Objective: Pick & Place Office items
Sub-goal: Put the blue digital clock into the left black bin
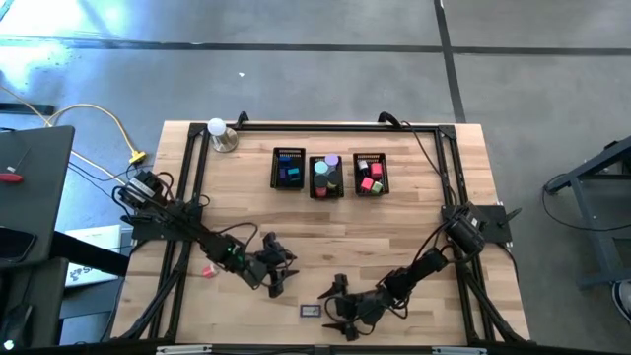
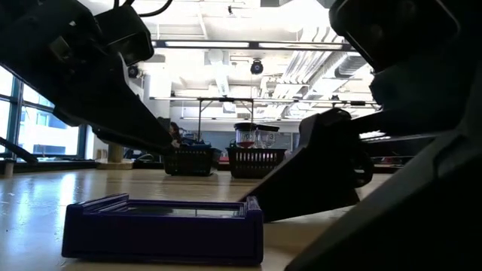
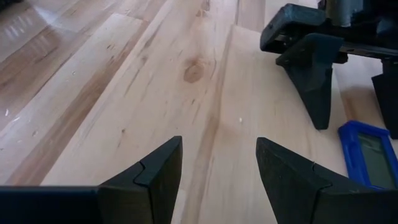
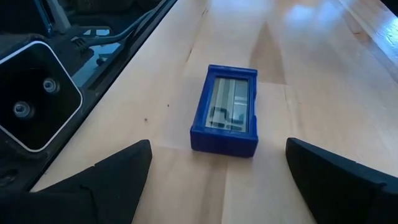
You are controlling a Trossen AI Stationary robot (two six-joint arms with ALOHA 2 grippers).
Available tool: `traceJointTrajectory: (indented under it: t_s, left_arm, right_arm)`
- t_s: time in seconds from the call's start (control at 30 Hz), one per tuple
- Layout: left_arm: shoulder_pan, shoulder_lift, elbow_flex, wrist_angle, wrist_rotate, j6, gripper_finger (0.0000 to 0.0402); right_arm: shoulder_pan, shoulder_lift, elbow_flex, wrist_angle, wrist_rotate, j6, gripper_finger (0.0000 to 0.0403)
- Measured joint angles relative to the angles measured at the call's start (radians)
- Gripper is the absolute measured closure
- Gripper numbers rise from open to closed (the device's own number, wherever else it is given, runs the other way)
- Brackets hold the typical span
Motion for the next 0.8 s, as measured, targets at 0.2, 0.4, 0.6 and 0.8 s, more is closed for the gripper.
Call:
traceJointTrajectory:
  t_s: [0.2,0.4,0.6,0.8]
  left_arm:
    - [-0.005,0.0,0.0,0.0,0.0,0.0,0.0204]
    - [-0.005,0.0,0.0,0.0,0.0,0.0,0.0204]
    - [-0.005,0.0,0.0,0.0,0.0,0.0,0.0204]
    - [-0.005,0.0,0.0,0.0,0.0,0.0,0.0204]
  right_arm:
    - [-0.028,0.001,0.006,-0.002,-0.014,-0.006,0.0041]
    - [-0.058,0.001,0.007,-0.003,-0.026,-0.008,0.0041]
    - [-0.073,0.001,0.009,-0.026,-0.011,-0.006,0.0041]
    - [-0.078,0.001,0.01,-0.039,0.001,-0.007,0.0071]
